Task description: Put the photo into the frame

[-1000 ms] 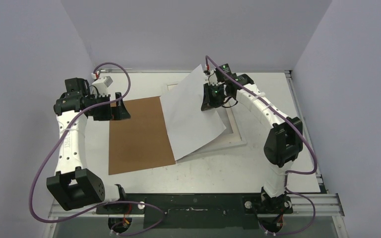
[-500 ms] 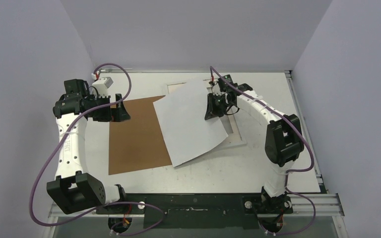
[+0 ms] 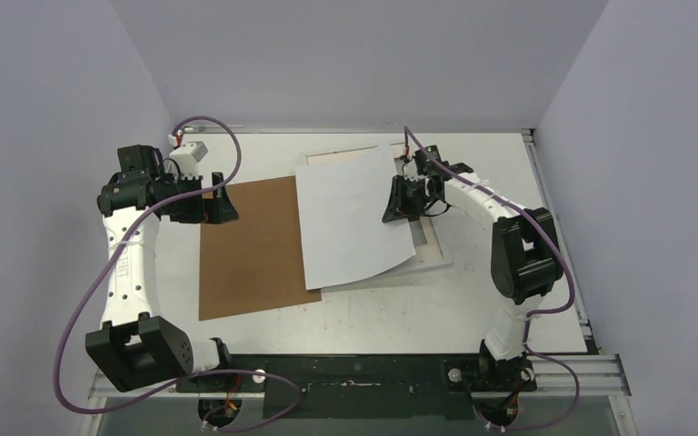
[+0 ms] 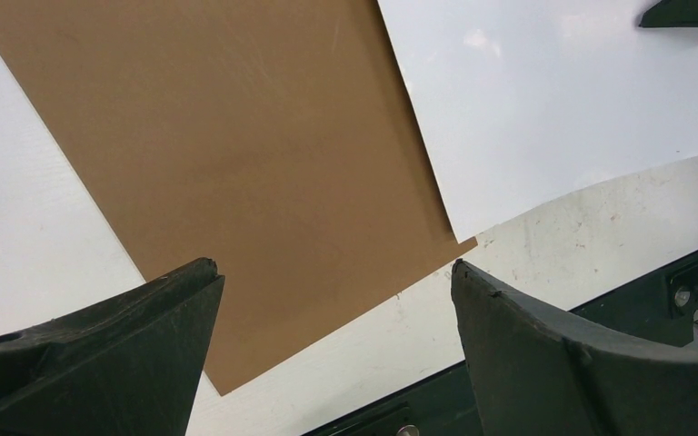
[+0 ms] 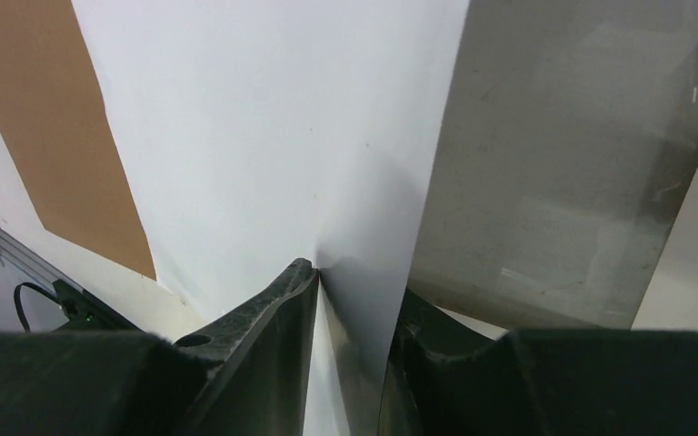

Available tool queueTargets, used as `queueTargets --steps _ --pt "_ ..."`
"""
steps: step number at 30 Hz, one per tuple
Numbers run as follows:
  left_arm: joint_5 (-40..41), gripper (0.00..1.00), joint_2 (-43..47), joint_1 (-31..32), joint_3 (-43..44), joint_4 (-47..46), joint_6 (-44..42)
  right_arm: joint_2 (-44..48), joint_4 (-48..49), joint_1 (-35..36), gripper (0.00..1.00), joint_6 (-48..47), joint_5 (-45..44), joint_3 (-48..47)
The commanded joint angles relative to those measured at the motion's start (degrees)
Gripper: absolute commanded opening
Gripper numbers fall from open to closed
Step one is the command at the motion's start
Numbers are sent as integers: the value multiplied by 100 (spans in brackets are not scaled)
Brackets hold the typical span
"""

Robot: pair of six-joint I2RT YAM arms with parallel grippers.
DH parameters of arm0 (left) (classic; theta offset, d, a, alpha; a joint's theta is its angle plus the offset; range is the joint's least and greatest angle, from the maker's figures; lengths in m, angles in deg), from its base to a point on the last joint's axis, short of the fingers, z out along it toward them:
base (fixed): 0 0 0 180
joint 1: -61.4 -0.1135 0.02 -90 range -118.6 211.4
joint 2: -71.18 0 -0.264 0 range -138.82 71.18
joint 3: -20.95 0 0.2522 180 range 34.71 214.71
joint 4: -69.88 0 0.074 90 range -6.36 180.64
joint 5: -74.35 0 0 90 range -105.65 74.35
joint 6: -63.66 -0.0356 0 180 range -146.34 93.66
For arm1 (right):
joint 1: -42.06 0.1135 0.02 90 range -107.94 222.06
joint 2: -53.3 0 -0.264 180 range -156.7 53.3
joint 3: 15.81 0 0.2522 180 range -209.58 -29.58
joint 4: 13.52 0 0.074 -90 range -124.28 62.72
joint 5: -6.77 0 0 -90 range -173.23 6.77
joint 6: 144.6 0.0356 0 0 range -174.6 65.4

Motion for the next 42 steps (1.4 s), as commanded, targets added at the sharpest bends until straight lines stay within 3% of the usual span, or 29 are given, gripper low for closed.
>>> queueTargets --steps 1,5,8,10,19,22,42 --pt "-90 97 15 9 36 -45 -56 427 406 -172 27 155 244 256" --pt "-86 99 2 18 83 -31 -44 458 488 -298 26 129 308 392" --pt "-95 100 -16 33 113 8 -35 542 526 -380 10 58 205 392" --pt "-86 100 -17 52 114 -2 -26 576 495 -414 6 -26 154 328" --pt "-40 100 -17 106 59 -8 -19 731 250 -469 5 -458 -353 124" --pt "-36 95 -25 122 41 -19 -27 744 87 -494 5 -706 -484 -108" --pt "13 94 -122 185 111 53 -109 197 -306 -433 5 -1237 -309 -920"
